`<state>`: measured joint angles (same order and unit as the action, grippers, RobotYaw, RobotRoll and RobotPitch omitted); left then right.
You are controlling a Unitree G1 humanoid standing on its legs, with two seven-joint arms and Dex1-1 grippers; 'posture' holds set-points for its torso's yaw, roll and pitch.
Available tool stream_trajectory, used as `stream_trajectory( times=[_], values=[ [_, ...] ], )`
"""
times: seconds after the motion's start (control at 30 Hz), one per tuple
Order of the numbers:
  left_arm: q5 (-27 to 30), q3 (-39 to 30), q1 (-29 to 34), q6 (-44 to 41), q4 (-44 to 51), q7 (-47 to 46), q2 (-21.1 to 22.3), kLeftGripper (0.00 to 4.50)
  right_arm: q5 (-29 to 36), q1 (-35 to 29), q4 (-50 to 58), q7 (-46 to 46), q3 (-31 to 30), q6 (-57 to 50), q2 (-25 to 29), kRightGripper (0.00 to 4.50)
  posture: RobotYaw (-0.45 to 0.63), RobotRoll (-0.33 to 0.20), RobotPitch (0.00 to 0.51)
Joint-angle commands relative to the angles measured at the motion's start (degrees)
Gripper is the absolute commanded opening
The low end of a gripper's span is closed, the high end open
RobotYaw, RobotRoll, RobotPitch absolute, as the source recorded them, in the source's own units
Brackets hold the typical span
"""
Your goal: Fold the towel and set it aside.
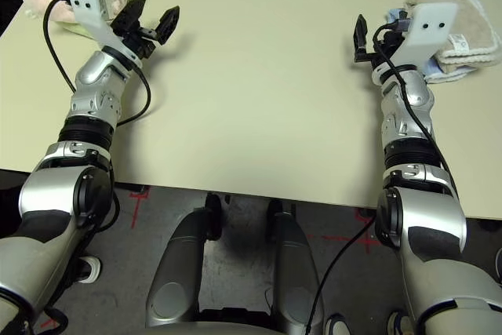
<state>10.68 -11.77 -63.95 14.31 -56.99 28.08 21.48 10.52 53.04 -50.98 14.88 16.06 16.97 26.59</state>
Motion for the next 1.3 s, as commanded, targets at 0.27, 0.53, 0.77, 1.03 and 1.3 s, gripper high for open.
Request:
stream_trajectory(
  times=[0.27, 0.53, 0.77, 1.03, 1.3],
  values=[
    [-9.37, 3.02, -4.20, 5.16, -8.55, -17.93, 0.10, 4.46, 0.58, 1.27, -5.69, 3.01, 1.10, 0.50, 1.78, 4.50, 0.07, 0.000, 0.360],
    [-9.13, 2.80, -5.48, 6.99, -8.27, -18.67, -1.17, 4.46, 1.37, 0.67, -5.43, 3.76, 2.22, 1.10, 3.24, 4.50, 0.05, 0.000, 0.345],
    [-3.88, 0.37, -4.23, 6.99, -6.33, -8.35, -2.78, 4.46, 2.27, 0.04, -4.13, 4.92, 2.62, 0.81, 3.57, 4.50, 0.03, 0.000, 0.345],
    [-4.72, 0.13, -4.00, 7.00, -7.94, -9.46, -1.24, 4.46, 2.16, -0.23, -3.24, 4.76, 2.88, 0.55, 3.88, 4.50, 0.02, 0.000, 0.342],
    [-5.67, 0.62, -4.61, 5.75, -9.81, -12.66, -0.44, 4.46, 1.79, -0.84, -2.34, 3.26, 2.78, -0.61, 4.29, 4.50, 0.00, 0.000, 0.343]
  ],
)
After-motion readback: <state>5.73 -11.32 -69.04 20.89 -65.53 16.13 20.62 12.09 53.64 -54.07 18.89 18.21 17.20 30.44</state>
